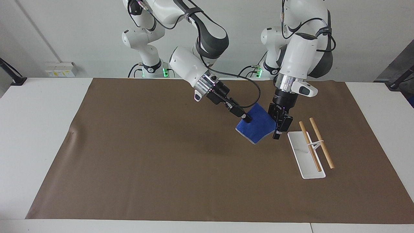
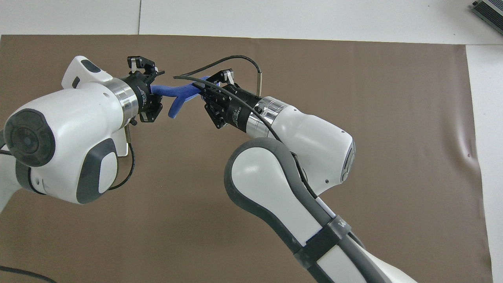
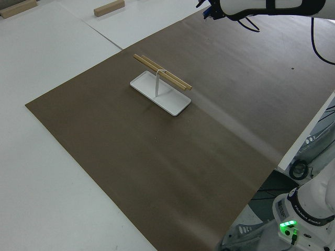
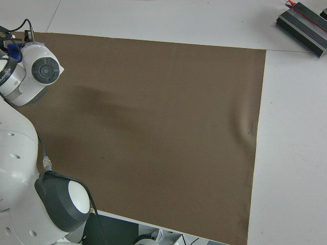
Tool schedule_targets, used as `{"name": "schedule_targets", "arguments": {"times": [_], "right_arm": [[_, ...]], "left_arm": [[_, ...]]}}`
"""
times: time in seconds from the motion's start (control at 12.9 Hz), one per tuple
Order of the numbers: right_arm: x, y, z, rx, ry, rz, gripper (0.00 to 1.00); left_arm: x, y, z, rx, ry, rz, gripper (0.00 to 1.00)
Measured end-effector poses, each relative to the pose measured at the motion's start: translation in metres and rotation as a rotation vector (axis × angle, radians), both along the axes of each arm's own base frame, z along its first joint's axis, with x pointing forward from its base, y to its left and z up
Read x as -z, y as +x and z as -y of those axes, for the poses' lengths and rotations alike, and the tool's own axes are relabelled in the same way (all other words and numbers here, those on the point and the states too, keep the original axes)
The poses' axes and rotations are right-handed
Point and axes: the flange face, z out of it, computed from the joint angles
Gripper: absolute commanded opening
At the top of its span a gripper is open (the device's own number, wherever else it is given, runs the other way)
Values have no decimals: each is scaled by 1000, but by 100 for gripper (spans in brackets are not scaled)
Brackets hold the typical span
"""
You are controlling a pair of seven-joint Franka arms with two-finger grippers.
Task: Right arm passes towel to left arm to hang
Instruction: 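Close the left gripper on the towel's free corner, then open the right gripper and withdraw while the left gripper holds the towel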
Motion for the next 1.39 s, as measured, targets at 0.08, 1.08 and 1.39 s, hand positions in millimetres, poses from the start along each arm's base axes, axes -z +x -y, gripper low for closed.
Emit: {"name": "schedule_targets", "arguments": {"times": [0.08,1.08,1.39], "right_arm": [[0,0,0,0,0,0,0],[6,5,8,-2,-63,70,100],[45,8,39,-113,-362,322,100]], "left_arm": [[-1,1,-1,12,8,6,18],[2,8,-13,222,158,64,0],[4,20,-51,282,247,83,0]]}}
